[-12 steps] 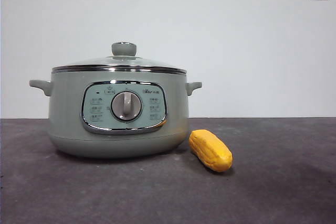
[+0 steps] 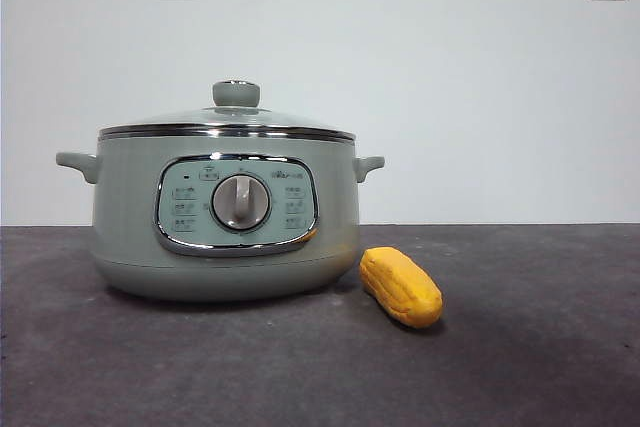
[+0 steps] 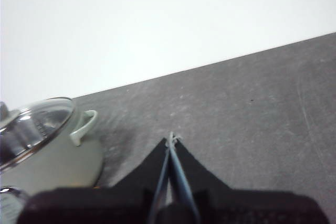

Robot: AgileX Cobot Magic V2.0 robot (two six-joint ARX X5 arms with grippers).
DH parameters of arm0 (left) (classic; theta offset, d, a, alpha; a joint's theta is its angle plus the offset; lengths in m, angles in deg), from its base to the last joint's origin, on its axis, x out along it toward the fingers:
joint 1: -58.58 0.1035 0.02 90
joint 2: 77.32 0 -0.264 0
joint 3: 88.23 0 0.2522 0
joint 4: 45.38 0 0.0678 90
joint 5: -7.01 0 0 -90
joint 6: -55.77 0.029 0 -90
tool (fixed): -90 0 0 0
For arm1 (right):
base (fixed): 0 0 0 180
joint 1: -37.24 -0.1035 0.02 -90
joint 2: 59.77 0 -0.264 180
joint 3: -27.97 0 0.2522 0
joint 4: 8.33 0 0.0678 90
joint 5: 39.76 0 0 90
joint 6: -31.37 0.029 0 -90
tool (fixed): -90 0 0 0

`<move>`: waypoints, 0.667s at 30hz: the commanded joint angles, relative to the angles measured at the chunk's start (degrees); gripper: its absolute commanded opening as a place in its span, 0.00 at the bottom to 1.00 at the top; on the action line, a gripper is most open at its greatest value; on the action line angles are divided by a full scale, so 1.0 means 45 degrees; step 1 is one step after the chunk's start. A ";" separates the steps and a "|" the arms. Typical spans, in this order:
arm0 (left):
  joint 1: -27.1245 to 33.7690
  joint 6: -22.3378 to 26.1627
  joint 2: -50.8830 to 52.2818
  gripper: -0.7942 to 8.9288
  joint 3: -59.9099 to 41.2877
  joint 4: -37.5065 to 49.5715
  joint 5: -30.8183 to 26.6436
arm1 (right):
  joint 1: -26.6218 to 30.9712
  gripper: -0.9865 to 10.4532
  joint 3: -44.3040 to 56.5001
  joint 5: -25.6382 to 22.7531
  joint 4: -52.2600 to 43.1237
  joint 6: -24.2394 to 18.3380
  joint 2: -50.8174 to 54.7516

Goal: Pick up the corn,open the lid,put the corn in the pot,close the lid

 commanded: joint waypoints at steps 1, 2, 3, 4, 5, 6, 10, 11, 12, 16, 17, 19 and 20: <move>0.0039 -0.0131 -0.0321 0.08 0.0835 -0.0515 0.0325 | 0.0005 0.08 -0.1253 0.0568 0.0942 0.0063 -0.0874; 0.0034 -0.0117 -0.0491 0.08 0.1214 -0.0767 0.0500 | 0.0005 0.08 -0.1802 0.0860 0.1433 -0.0112 -0.1273; 0.0039 -0.0073 -0.0670 0.08 0.1617 -0.1039 0.0704 | 0.0005 0.08 -0.2375 0.1180 0.2001 -0.0398 -0.1676; 0.0034 -0.0039 -0.0850 0.08 0.1982 -0.1307 0.0855 | 0.0005 0.08 -0.2885 0.1428 0.2535 -0.0695 -0.2030; 0.0039 0.0053 -0.1078 0.08 0.2414 -0.1642 0.1054 | 0.0005 0.08 -0.3497 0.1690 0.3201 -0.1073 -0.2467; 0.0034 0.0253 -0.1307 0.08 0.2861 -0.2030 0.1243 | 0.0005 0.08 -0.4104 0.1889 0.3881 -0.1447 -0.2914; 0.0034 0.1297 -0.2254 0.08 0.4571 -0.3696 0.1705 | 0.0005 0.08 -0.6256 0.2176 0.6314 -0.2749 -0.4478; 0.0034 0.1608 -0.2526 0.08 0.5042 -0.4197 0.1705 | 0.0000 0.08 -0.6776 0.2229 0.6892 -0.3041 -0.4857; 0.0034 0.1948 -0.2798 0.08 0.5508 -0.4702 0.1705 | 0.0000 0.08 -0.7271 0.2322 0.7422 -0.3283 -0.5236; -0.0160 0.2861 -0.3823 0.08 0.7193 -0.6334 0.1705 | 0.0000 0.08 -0.8859 0.2924 0.9287 -0.3949 -0.6479; -0.0238 0.3007 -0.4027 0.08 0.7543 -0.6649 0.1705 | 0.0000 0.08 -0.9151 0.3089 0.9661 -0.4099 -0.6722; -0.0413 0.3313 -0.4439 0.08 0.8233 -0.7257 0.1700 | 0.0000 0.08 -0.9690 0.3405 1.0399 -0.4308 -0.7164; -0.0539 0.3492 -0.4736 0.08 0.8694 -0.7650 0.1705 | 0.0000 0.08 -1.0001 0.3565 1.0812 -0.4328 -0.7441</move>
